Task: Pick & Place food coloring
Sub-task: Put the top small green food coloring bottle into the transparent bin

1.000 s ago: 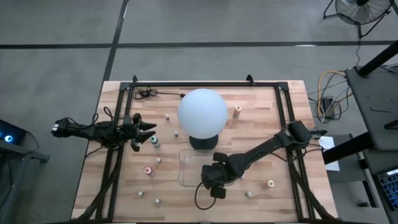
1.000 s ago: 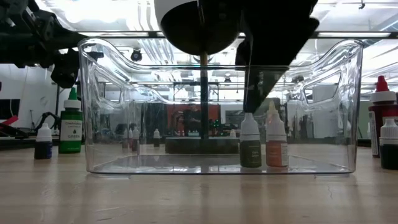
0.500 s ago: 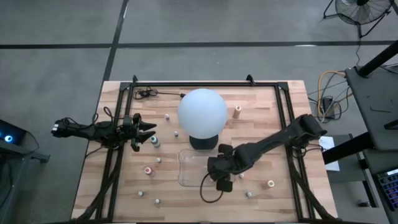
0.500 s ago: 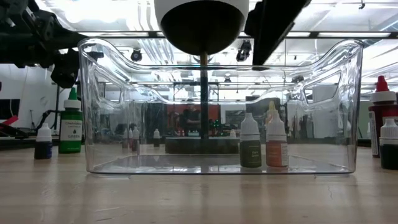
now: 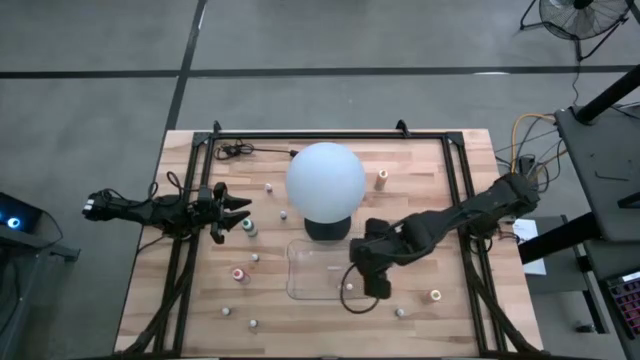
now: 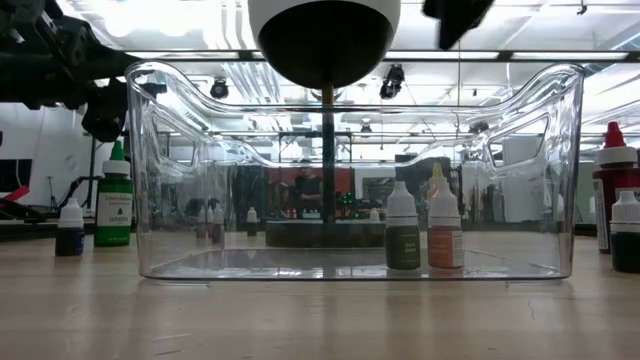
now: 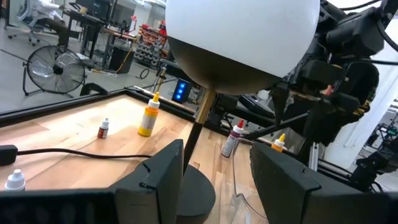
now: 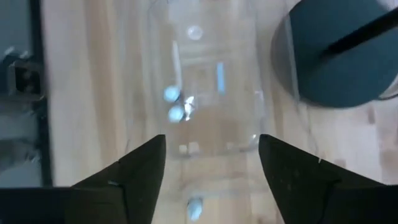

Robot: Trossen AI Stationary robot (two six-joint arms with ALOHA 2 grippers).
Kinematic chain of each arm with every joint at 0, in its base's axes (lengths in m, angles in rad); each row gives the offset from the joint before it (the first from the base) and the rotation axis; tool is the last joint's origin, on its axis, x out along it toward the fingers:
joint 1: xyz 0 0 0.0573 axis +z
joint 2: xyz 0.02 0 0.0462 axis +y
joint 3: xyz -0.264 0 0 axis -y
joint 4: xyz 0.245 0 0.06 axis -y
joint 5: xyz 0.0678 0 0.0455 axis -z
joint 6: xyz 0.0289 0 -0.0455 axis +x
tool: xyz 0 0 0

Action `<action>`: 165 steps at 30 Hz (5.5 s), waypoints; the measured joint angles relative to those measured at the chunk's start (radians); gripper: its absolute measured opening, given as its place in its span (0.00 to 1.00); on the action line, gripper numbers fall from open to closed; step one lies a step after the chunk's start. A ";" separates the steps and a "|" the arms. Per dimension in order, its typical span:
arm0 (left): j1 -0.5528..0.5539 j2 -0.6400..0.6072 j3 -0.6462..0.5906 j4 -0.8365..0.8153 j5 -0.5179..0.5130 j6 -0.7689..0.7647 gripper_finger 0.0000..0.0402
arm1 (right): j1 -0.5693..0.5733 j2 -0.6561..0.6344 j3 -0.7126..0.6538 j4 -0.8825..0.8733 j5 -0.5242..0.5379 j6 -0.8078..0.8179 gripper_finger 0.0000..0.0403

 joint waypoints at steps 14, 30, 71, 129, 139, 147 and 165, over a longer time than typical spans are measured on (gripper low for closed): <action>0.000 0.001 0.000 -0.001 0.000 0.000 0.40 | 0.145 -0.210 -0.186 -0.081 -0.017 0.043 0.76; 0.000 0.002 0.000 -0.002 0.000 0.000 0.40 | 0.191 -0.218 -0.458 0.140 -0.020 0.010 0.74; 0.000 0.006 0.000 -0.002 0.000 0.000 0.40 | 0.155 -0.046 -0.593 0.440 -0.040 -0.017 0.68; 0.000 0.006 0.000 -0.001 0.000 0.000 0.40 | 0.151 -0.124 -0.411 0.111 -0.065 -0.035 0.17; 0.000 0.006 0.000 -0.001 0.000 0.000 0.40 | 0.145 -0.140 -0.161 -0.177 -0.058 -0.073 0.16; 0.000 0.006 0.000 -0.002 0.000 0.000 0.40 | 0.134 -0.159 -0.062 -0.252 -0.054 -0.095 0.16; 0.000 0.007 0.000 -0.001 0.000 0.000 0.40 | 0.060 0.085 0.183 -0.247 -0.057 -0.115 0.16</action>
